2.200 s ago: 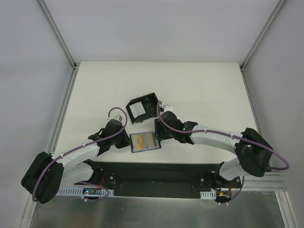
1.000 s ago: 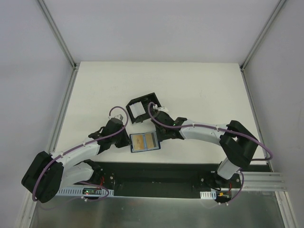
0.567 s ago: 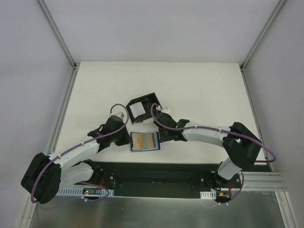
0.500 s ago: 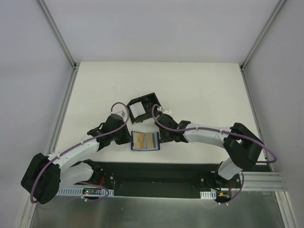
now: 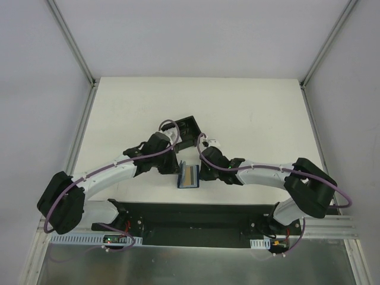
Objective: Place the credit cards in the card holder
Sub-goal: Close the card holder at the center of the board.
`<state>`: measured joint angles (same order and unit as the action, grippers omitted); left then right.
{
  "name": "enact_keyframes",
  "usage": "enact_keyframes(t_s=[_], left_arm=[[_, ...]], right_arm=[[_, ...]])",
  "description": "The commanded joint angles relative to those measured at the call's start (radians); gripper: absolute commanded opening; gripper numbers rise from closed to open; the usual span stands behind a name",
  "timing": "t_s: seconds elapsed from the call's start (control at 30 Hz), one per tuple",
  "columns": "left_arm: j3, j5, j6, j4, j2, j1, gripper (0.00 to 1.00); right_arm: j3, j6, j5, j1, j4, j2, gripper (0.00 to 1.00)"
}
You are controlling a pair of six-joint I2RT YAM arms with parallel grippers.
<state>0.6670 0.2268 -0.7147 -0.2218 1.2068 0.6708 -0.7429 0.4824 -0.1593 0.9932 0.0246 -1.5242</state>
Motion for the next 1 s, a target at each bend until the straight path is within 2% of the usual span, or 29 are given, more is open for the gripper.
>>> enact_keyframes(t_s=[0.0,0.23,0.43,0.57,0.8,0.87,0.97], left_arm=[[0.074,0.014,-0.017,-0.011,0.109,0.072,0.02],[0.118,0.04,-0.019,0.009,0.192,0.087,0.25],[0.128,0.085,-0.031,0.067,0.238,0.092,0.5],[0.12,0.141,-0.035,0.099,0.272,0.098,0.5],[0.083,0.094,-0.029,0.121,0.249,0.099,0.51],[0.072,0.066,-0.025,0.128,0.255,0.099,0.5],[0.071,0.046,-0.022,0.133,0.278,0.101,0.44]], right_arm=[[0.037,0.048,0.021,0.002,-0.083,0.038,0.05],[0.089,0.085,-0.016,0.001,-0.118,0.076,0.05],[0.122,0.099,-0.026,-0.002,-0.147,0.096,0.05],[0.128,0.104,-0.026,-0.007,-0.158,0.104,0.05],[0.135,0.113,-0.022,-0.013,-0.187,0.122,0.06],[0.14,0.114,-0.016,-0.014,-0.204,0.133,0.05],[0.146,0.124,-0.025,-0.014,-0.21,0.151,0.06]])
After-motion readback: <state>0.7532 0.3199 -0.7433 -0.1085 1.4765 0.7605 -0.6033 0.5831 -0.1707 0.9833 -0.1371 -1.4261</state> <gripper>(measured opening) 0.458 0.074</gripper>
